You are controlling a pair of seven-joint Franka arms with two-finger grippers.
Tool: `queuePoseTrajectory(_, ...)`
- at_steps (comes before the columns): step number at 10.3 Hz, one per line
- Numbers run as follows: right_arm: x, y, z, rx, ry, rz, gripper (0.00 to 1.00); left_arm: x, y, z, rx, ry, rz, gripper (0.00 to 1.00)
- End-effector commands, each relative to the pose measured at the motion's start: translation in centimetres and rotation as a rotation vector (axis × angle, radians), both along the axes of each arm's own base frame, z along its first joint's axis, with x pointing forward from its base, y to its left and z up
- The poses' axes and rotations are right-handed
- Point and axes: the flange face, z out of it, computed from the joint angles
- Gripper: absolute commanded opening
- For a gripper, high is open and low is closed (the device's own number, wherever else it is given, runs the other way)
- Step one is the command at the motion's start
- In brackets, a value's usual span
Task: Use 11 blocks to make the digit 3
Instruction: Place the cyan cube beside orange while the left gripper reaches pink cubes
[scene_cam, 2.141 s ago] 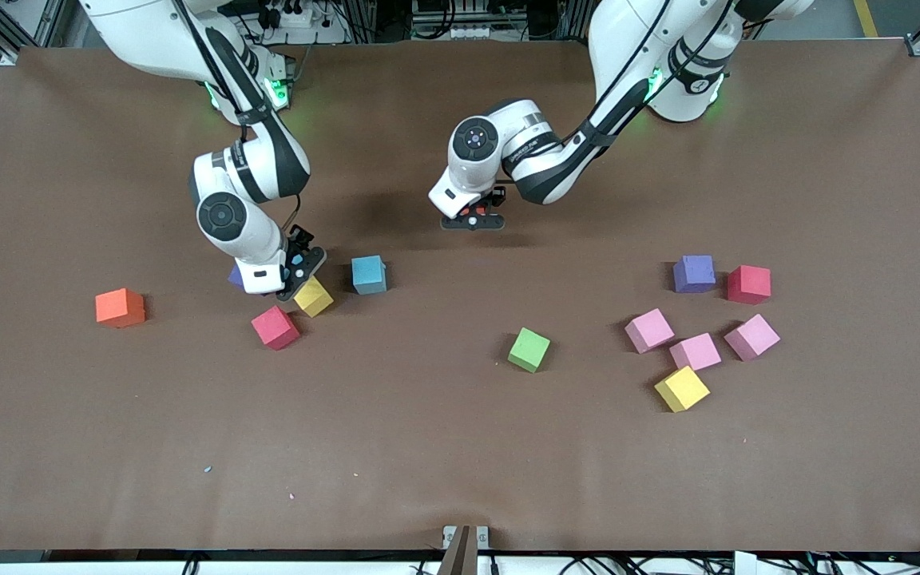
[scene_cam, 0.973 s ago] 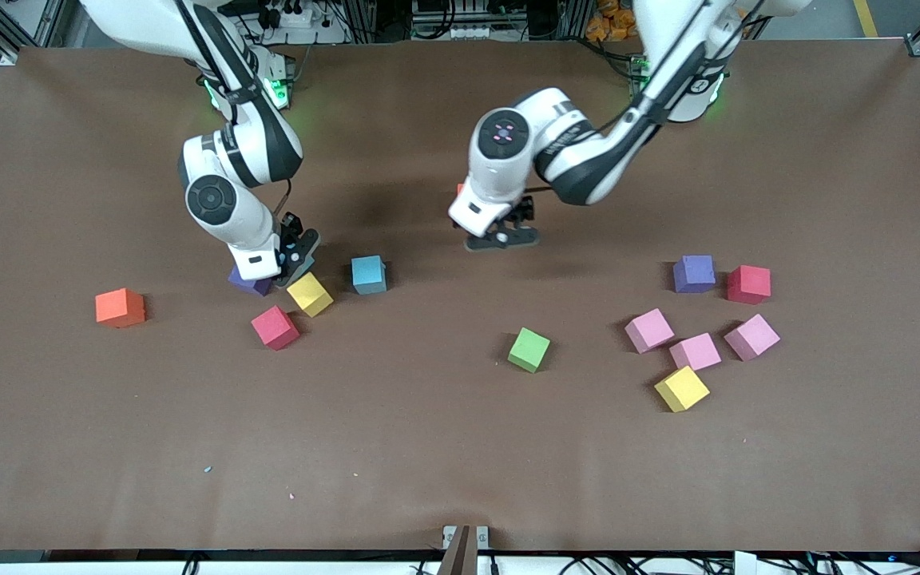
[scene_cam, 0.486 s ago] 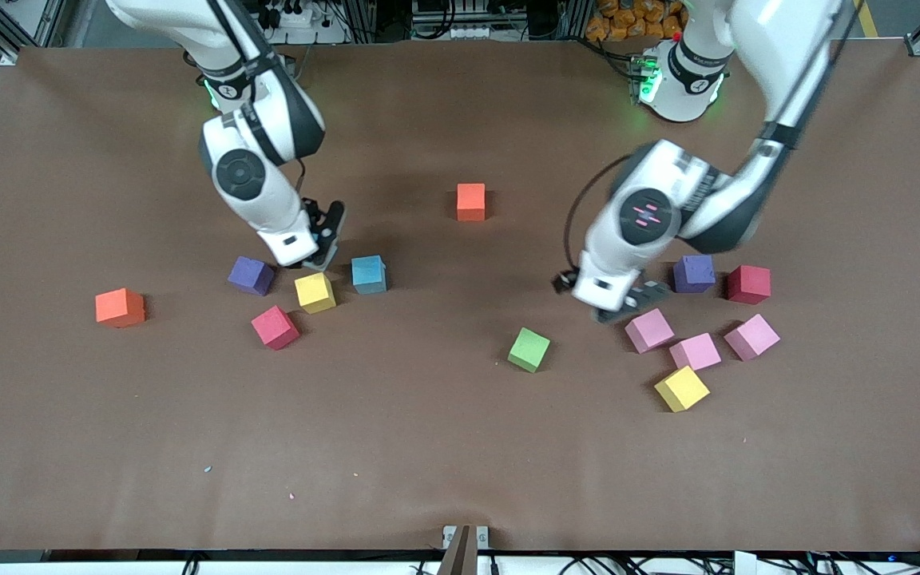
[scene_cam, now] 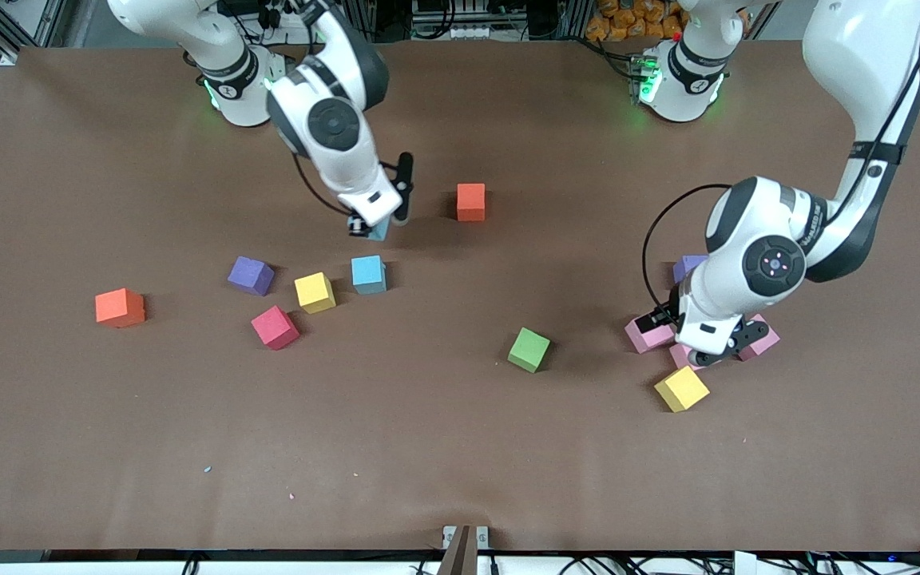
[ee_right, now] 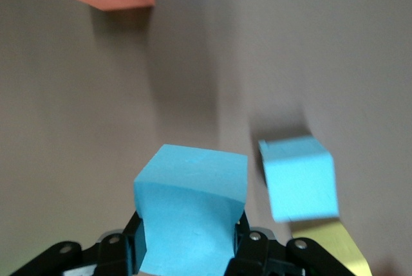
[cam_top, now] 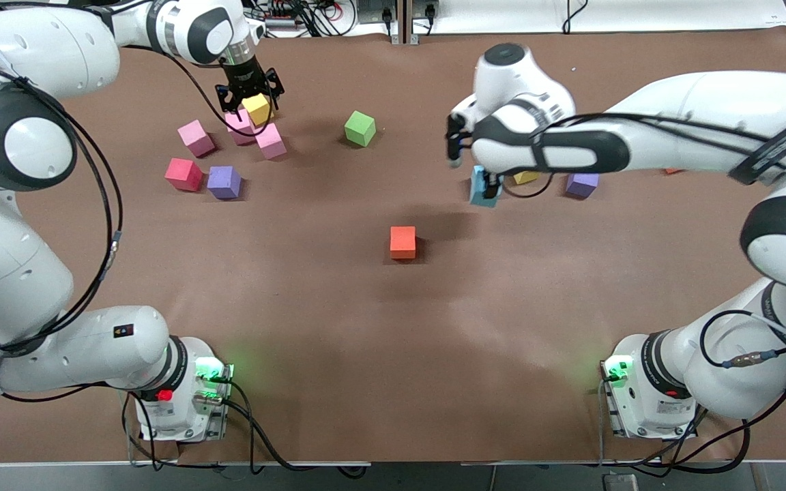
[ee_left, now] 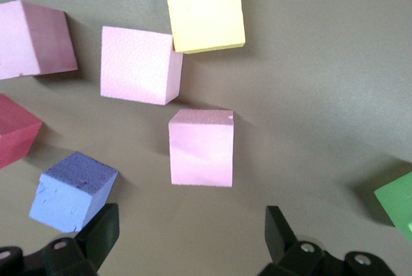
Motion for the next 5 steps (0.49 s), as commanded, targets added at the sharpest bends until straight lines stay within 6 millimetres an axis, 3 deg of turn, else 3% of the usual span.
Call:
queuePoseTrajectory(1,-0.7,4.7,-2.3,-0.023,0.003,0.019,0.08,1.9,1.3,-2.5,0.026,0.007,-0.008,1.00)
queuePoseTrajectory(5,-3.2,9.5,-5.7,-0.057,0.003,0.026,0.07,2.3,1.2,-7.0,0.026,0.003,-0.041,1.00)
